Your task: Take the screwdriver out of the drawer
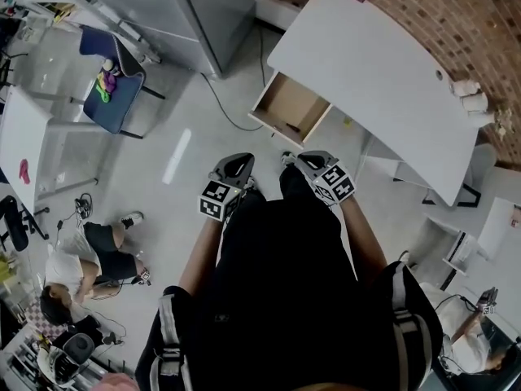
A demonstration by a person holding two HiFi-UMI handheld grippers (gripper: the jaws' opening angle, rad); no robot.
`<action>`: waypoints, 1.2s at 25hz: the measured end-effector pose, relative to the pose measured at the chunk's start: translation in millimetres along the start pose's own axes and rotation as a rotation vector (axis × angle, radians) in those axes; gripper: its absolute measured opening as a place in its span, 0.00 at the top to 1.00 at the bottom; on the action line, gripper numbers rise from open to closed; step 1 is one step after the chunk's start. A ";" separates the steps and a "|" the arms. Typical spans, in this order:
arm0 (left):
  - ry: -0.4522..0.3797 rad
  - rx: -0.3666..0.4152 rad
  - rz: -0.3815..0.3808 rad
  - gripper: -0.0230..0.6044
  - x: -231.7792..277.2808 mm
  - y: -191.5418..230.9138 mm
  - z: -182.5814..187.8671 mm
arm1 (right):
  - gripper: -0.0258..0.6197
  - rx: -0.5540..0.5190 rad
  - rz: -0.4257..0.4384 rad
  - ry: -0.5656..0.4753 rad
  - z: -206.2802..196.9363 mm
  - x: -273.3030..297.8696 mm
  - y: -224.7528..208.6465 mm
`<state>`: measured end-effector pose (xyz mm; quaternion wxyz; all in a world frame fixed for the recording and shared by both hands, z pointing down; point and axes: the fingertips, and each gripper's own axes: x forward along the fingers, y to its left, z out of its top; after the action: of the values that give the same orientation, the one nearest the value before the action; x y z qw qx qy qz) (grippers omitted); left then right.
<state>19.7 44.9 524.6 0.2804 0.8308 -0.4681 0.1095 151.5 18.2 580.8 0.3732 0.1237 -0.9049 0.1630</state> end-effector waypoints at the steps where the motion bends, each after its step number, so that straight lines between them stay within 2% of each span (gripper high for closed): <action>1: 0.002 -0.003 0.006 0.93 1.6 0.6 -0.3 | 0.87 -0.002 0.006 0.005 -0.9 0.6 -2.4; 21: -0.005 -0.067 0.114 0.93 21.9 12.1 7.1 | 0.87 -0.064 0.112 0.057 2.7 19.8 -42.3; 30: -0.001 -0.085 0.137 0.93 31.0 11.9 7.5 | 0.87 -0.094 0.081 0.103 -12.4 31.4 -64.8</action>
<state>25.8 13.7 536.5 0.3071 0.7841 -0.5284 0.1080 160.0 -39.6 624.7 0.4177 0.0608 -0.8955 0.1414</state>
